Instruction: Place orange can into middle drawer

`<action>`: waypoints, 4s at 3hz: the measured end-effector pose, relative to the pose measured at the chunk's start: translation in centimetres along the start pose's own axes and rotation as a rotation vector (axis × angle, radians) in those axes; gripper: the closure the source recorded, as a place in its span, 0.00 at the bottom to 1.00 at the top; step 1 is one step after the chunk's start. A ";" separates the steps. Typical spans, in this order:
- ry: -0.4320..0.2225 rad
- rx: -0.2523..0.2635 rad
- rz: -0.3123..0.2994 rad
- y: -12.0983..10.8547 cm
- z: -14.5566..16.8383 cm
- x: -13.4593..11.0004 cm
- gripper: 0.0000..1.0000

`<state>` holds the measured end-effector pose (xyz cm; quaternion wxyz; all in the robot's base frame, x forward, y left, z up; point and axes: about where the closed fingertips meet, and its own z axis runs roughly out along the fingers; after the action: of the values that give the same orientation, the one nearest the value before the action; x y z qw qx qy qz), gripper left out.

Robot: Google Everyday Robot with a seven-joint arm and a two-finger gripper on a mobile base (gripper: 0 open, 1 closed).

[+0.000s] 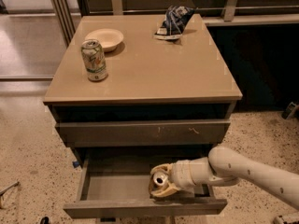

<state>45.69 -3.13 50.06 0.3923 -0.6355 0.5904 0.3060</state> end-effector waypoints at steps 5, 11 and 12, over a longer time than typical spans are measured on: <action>0.160 0.055 -0.029 -4.1 2.6 6.0 1.00; 0.107 0.056 0.040 -3.8 3.9 7.9 0.39; 0.107 0.056 0.040 -3.8 3.9 7.9 0.08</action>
Offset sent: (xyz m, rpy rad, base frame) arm 0.0385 -0.0082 -0.0526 -0.1226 -0.0724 -0.0479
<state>50.68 -3.81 41.87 0.3714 -0.6278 0.6315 0.2628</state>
